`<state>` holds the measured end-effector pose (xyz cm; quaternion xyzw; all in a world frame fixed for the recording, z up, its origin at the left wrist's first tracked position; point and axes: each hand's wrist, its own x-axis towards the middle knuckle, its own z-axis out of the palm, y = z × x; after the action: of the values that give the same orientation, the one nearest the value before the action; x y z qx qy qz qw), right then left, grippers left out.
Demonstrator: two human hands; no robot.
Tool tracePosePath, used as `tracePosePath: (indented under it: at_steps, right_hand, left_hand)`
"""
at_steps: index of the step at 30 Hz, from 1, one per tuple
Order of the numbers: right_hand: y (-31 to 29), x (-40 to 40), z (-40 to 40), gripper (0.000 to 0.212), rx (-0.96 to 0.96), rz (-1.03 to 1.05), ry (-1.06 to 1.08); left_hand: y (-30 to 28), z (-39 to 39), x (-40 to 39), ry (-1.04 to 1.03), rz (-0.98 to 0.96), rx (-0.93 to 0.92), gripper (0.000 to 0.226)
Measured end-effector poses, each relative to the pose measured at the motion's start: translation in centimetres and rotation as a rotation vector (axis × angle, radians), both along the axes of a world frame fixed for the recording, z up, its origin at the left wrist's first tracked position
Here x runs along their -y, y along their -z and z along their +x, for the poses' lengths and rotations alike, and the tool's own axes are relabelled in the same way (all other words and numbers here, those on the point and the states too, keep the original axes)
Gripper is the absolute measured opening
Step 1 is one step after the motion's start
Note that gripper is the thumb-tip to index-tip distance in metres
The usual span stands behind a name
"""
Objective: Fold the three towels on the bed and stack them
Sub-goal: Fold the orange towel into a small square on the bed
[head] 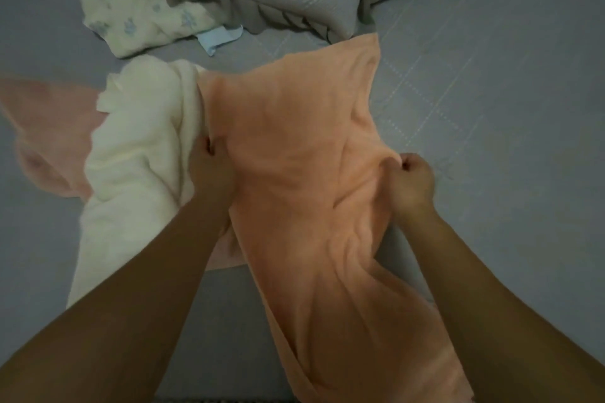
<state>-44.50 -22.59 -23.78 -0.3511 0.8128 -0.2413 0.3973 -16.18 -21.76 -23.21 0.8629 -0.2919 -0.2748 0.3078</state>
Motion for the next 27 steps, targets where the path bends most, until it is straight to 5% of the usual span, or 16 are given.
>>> tracePosePath:
  at_steps: [3,7,11,14,24,27]
  right_hand:
    - [-1.6,0.4,-4.9,0.013,-0.103,0.035,0.128]
    - [-2.4,1.7,-6.5,0.011,-0.081,0.305,-0.160]
    - [-1.4,8.4,-3.9,0.011,0.058,0.127,-0.079]
    - [-0.1,13.5,-0.6,0.020,0.157,0.055,-0.117]
    - [-2.7,16.5,-10.1,0.014,-0.181,-0.216,0.061]
    - [-1.5,17.0,-11.2,0.021,-0.076,-0.148,-0.044]
  left_hand:
    - [-0.2,0.5,0.3,-0.012,0.097,-0.069,0.037]
    - [-0.9,0.1,2.5,-0.026,0.120,-0.217,0.041]
    - [-1.3,1.3,7.7,-0.091,0.021,-0.202,0.058]
    - [-1.2,1.7,10.7,-0.004,0.016,-0.095,0.042]
    - [-1.6,-2.1,14.5,0.231,-0.131,-0.052,0.028]
    - [-0.9,-3.8,15.9,0.287,-0.037,0.007,0.031]
